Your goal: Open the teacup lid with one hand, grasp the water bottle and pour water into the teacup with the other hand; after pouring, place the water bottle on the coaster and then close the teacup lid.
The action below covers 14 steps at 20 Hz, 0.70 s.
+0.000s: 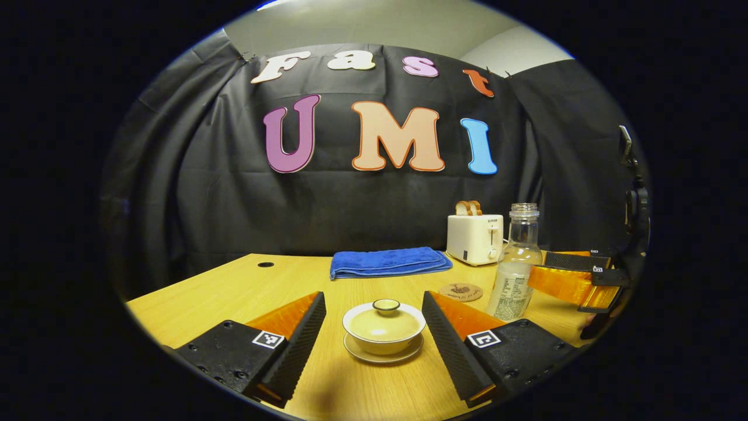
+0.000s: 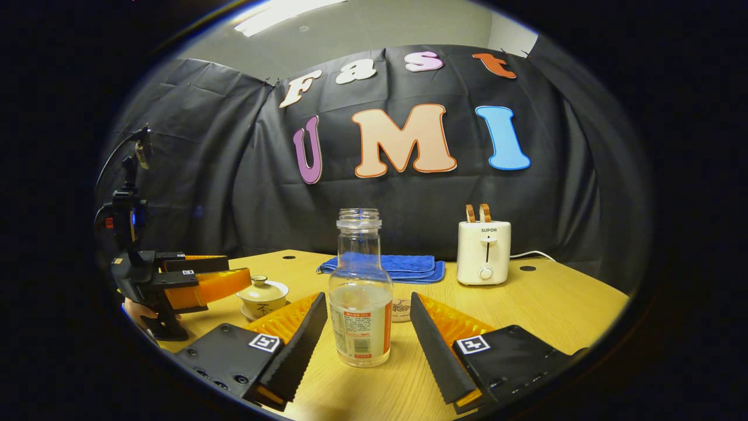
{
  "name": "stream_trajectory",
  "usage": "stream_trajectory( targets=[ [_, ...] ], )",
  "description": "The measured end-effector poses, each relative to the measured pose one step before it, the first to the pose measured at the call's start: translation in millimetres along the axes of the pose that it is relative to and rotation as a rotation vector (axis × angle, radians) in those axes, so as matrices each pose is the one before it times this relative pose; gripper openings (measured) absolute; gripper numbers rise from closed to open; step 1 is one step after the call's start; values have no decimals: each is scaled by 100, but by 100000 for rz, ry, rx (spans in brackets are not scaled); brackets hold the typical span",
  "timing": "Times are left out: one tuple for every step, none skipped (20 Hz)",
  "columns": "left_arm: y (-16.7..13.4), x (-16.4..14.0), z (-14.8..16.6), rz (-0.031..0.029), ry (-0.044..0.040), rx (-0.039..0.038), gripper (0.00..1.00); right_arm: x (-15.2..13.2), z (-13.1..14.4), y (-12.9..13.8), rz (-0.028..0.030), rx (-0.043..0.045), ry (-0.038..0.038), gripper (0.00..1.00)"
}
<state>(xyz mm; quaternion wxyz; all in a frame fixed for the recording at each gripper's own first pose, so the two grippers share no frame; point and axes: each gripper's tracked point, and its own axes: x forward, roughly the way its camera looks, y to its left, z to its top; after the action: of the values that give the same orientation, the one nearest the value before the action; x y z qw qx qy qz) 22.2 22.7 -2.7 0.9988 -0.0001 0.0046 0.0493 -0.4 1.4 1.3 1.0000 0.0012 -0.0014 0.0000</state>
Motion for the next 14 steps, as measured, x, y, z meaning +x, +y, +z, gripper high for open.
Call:
stream_trajectory(
  targets=[
    [-166, 59, 170, -778, 28, 47, 98, -47, 34, 9, 20, -44, -46, 93],
    [-298, 97, -13, -1203, -166, 91, 98, 32, -37, 37, 30, -57, -53, 93],
    [-222, 39, -22, -1359, 89, -41, 96, 22, 23, -54, -46, 102, 111, 93],
    [-261, 99, -40, -1381, -166, -29, 95, -36, -27, 47, 60, -138, -125, 93],
    [-238, 112, 33, -1118, 66, -61, 95, 53, 39, 5, -38, 104, 97, 93],
    [-63, 121, -40, -754, 37, -22, 95, -31, -70, -48, 31, -28, -57, 93],
    [-85, 298, 5, -478, 260, -82, 95, 47, 75, 12, 15, -19, -20, 93],
    [26, 262, -84, -16, 175, -10, 95, -16, -70, 32, -23, 53, 48, 93],
    [-7, 269, -64, 122, 348, -27, 95, -44, 56, -16, 34, -94, -111, 93],
    [-114, 361, -132, -166, 357, -37, 95, 49, -57, -41, -15, 104, 68, 93],
    [-41, 387, 19, -548, 545, 37, 95, 5, 69, 36, 23, -66, -61, 93],
    [-69, 330, -183, -467, 1129, 26, 92, -16, -53, -4, -18, 25, 19, 93],
    [-43, 424, -185, -312, 1703, -108, 90, -5, 34, -17, -6, 21, 3, 93],
    [54, 369, -258, -136, 2154, -283, 87, 34, -11, 57, -4, -61, -70, 93]
  ],
)
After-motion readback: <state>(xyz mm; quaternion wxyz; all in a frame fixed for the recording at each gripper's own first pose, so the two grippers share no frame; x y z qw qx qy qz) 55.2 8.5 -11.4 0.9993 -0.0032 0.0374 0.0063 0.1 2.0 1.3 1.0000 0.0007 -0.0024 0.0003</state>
